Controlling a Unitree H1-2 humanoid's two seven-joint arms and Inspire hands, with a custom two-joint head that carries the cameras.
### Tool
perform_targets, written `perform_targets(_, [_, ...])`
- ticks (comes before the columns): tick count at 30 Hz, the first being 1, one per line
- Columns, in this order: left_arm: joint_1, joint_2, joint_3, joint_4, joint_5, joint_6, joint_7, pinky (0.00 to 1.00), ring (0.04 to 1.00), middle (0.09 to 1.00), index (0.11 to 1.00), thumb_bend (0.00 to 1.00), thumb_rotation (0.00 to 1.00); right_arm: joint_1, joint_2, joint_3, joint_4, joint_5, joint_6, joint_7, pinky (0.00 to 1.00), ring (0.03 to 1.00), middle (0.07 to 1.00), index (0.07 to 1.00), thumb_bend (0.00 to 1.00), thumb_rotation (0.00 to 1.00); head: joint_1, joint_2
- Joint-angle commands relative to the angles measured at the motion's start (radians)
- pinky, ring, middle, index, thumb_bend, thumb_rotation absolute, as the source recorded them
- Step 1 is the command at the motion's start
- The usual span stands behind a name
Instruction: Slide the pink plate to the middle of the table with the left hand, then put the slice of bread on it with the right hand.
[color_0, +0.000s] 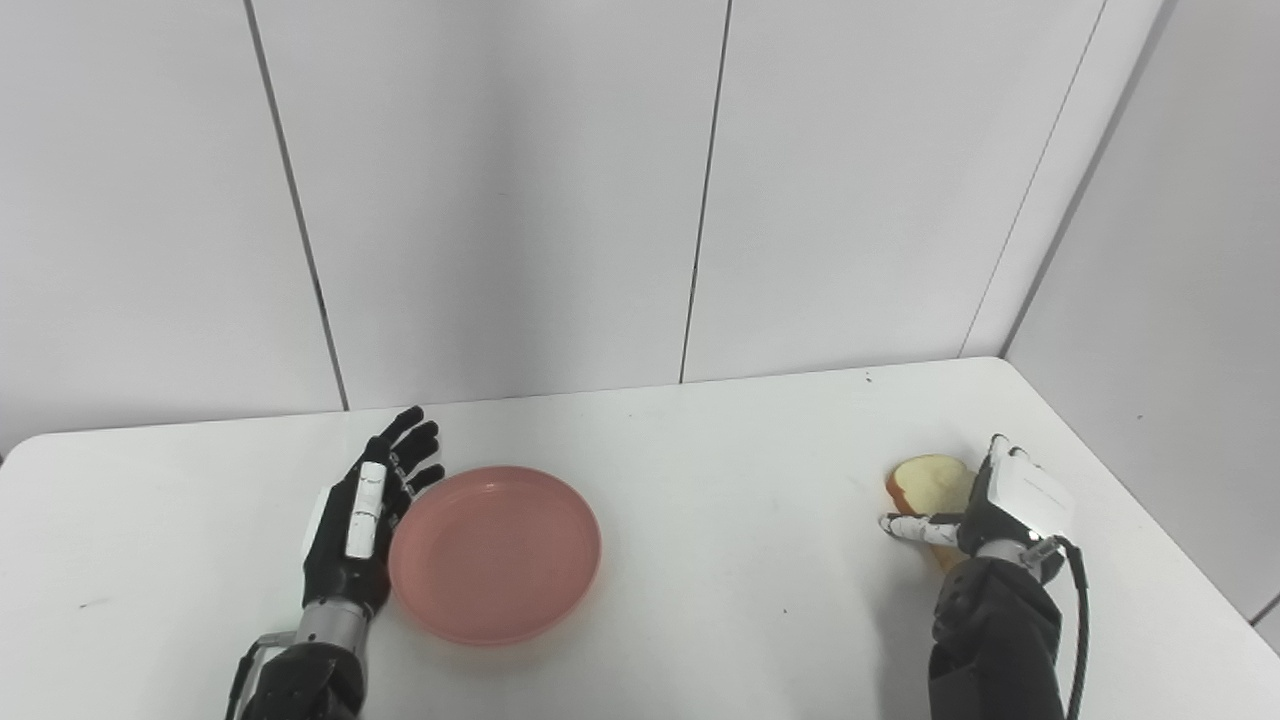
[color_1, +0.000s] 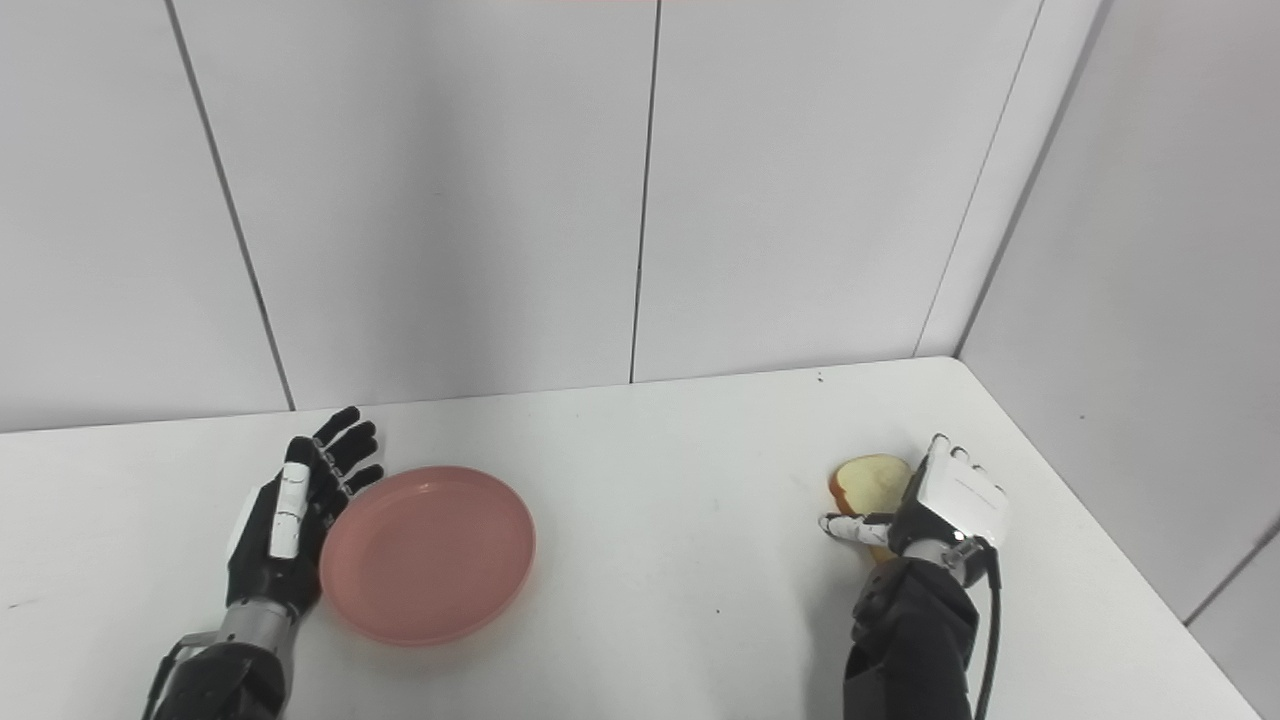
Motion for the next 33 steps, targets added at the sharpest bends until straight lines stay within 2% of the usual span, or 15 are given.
perform_targets(1, [0.044,-0.012,-0.005,0.01,-0.006,-0.004,-0.008,0.8,0.863,0.831,0.802,0.89,0.88,-0.022,-0.023,0.009,0.027,-0.009,-0.007,0.007,1.0,1.0,0.948,0.999,1.0,0.41,0.0,0.002])
perform_targets(4, [0.046,-0.01,-0.007,0.006,-0.002,-0.004,-0.007,0.8,0.865,0.832,0.804,0.89,0.88,-0.026,-0.035,0.01,0.055,-0.012,-0.007,0.006,1.0,0.998,0.907,0.981,1.0,0.41,0.001,0.003])
perform_targets(6, [0.044,-0.011,-0.006,0.008,-0.004,-0.003,-0.006,0.8,0.867,0.832,0.801,0.89,0.88,-0.032,-0.033,-0.005,0.065,-0.019,-0.006,0.01,1.0,0.997,0.911,0.926,1.0,0.4,0.002,0.003])
perform_targets(9, [0.042,-0.011,-0.004,0.009,-0.006,-0.001,-0.005,0.8,0.867,0.829,0.797,0.89,0.87,-0.033,-0.044,-0.002,0.07,-0.029,-0.006,0.037,0.92,0.931,0.86,0.825,1.0,0.4,0.002,0.003])
perform_targets(11, [0.041,-0.01,-0.005,0.009,-0.004,-0.002,-0.005,0.8,0.868,0.833,0.796,0.88,0.88,-0.031,-0.058,0.007,0.072,-0.013,-0.007,0.053,0.79,0.843,0.824,0.768,1.0,0.37,0.002,0.003])
perform_targets(15, [0.04,-0.01,-0.005,0.006,-0.005,0.001,-0.004,0.8,0.864,0.833,0.795,0.89,0.88,-0.04,-0.063,-0.005,0.085,-0.01,-0.007,0.065,0.6,0.812,0.775,0.679,1.0,0.35,0.004,0.006])
perform_targets(16, [0.04,-0.009,-0.006,0.007,-0.004,0.0,-0.005,0.8,0.863,0.834,0.796,0.88,0.88,-0.046,-0.058,-0.019,0.089,0.003,-0.006,0.059,0.48,0.709,0.725,0.692,1.0,0.35,0.004,0.006])
perform_targets(18, [0.04,-0.008,-0.007,0.006,-0.001,-0.001,-0.004,0.79,0.862,0.834,0.797,0.87,0.88,-0.05,-0.057,-0.026,0.089,0.015,-0.006,0.06,0.4,0.633,0.688,0.699,1.0,0.34,0.007,0.009])
perform_targets(20, [0.04,-0.008,-0.008,0.004,0.0,-0.001,-0.002,0.79,0.86,0.832,0.797,0.87,0.88,-0.048,-0.063,-0.019,0.088,0.014,-0.007,0.067,0.38,0.602,0.666,0.688,1.0,0.34,0.008,0.008])
perform_targets(22, [0.04,-0.008,-0.009,0.004,0.001,-0.002,-0.003,0.79,0.862,0.834,0.8,0.87,0.89,-0.05,-0.066,-0.018,0.092,0.005,-0.007,0.077,0.42,0.674,0.716,0.7,1.0,0.33,0.008,0.008])
perform_targets(24, [0.04,-0.008,-0.009,0.002,0.001,-0.002,-0.001,0.79,0.862,0.835,0.799,0.87,0.89,-0.051,-0.07,-0.011,0.09,-0.007,-0.006,0.094,0.37,0.563,0.631,0.703,1.0,0.34,0.008,0.008])
perform_targets(28, [0.041,-0.006,-0.011,-0.001,0.005,-0.003,-0.001,0.79,0.862,0.838,0.802,0.87,0.89,-0.05,-0.069,-0.011,0.078,-0.014,-0.006,0.115,0.33,0.504,0.586,0.669,1.0,0.32,0.01,0.008])
perform_targets(29, [0.041,-0.006,-0.012,-0.002,0.005,-0.003,-0.001,0.79,0.862,0.837,0.803,0.87,0.89,-0.049,-0.069,-0.008,0.072,-0.023,-0.006,0.131,0.35,0.573,0.634,0.669,1.0,0.34,0.01,0.008])
perform_targets(32, [0.041,-0.006,-0.012,-0.003,0.004,-0.001,-0.002,0.79,0.862,0.837,0.804,0.88,0.89,-0.037,-0.069,0.009,0.037,-0.011,-0.007,0.152,0.38,0.63,0.685,0.691,1.0,0.34,0.01,0.008])
perform_targets(33, [0.042,-0.007,-0.013,-0.006,0.004,0.001,-0.002,0.79,0.862,0.836,0.803,0.88,0.89,-0.029,-0.07,0.019,0.013,-0.001,-0.007,0.163,0.35,0.554,0.634,0.696,1.0,0.33,0.011,0.01])
